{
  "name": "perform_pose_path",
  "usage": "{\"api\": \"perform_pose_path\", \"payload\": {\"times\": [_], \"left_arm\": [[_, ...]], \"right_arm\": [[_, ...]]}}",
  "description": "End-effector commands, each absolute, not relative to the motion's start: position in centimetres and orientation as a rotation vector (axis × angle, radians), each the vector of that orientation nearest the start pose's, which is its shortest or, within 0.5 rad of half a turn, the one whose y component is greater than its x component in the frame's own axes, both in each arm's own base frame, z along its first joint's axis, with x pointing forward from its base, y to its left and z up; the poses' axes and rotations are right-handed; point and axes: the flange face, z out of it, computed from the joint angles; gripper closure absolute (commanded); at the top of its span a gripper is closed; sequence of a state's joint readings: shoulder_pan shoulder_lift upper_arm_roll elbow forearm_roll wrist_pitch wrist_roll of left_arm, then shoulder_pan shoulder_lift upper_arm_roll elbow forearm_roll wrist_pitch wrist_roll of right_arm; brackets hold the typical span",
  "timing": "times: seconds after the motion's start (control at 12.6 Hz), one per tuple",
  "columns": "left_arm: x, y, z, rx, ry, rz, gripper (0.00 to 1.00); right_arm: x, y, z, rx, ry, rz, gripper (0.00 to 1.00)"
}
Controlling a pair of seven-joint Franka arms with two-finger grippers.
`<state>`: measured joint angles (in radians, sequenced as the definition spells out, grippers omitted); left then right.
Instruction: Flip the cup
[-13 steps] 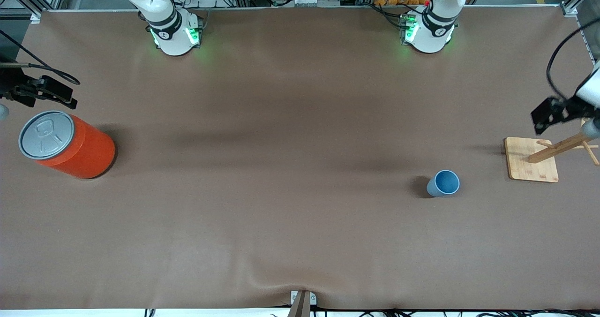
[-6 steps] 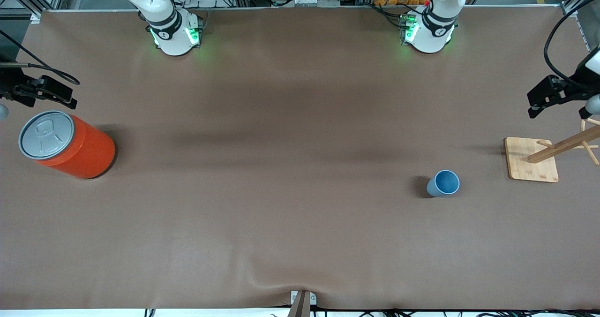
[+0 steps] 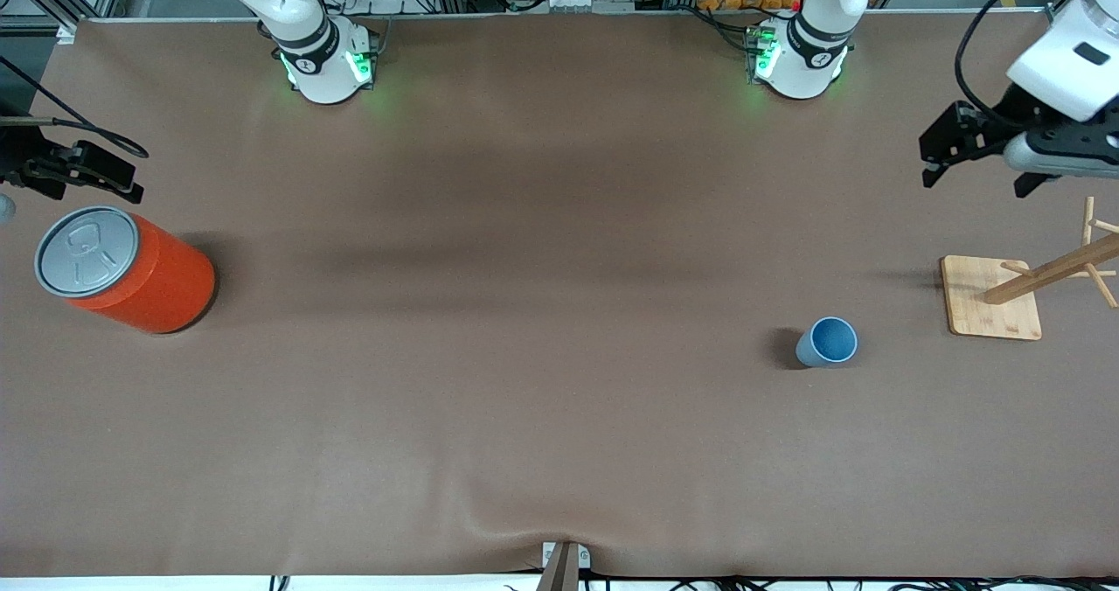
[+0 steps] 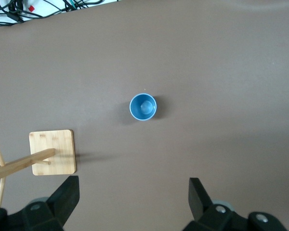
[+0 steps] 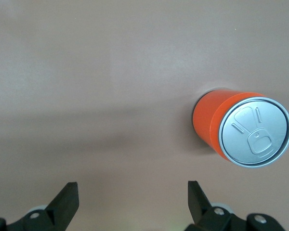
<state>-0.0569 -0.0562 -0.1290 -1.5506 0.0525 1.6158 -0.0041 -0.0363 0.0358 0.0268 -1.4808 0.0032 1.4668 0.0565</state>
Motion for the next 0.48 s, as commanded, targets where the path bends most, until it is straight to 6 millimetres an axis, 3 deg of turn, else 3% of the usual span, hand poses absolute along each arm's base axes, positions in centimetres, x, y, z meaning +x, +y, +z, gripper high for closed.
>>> {"api": "perform_pose_path", "payload": {"times": [0.0,0.24,0.4], "left_arm": [[50.3,-8.6,66.7,-3.092,0.258,-0.172,0.00],[46.9,-8.6,66.3,-3.129,0.258,-0.151,0.00],[46.5,-7.7,66.8,-3.128,0.263,-0.144,0.00]], "right_arm": [[55.6,-0.5,64.2,-3.123,0.125,0.080,0.00],[55.6,-0.4,64.2,-3.123,0.122,0.082,0.00],[55.6,-0.5,64.2,-3.124,0.125,0.085,0.00]]}}
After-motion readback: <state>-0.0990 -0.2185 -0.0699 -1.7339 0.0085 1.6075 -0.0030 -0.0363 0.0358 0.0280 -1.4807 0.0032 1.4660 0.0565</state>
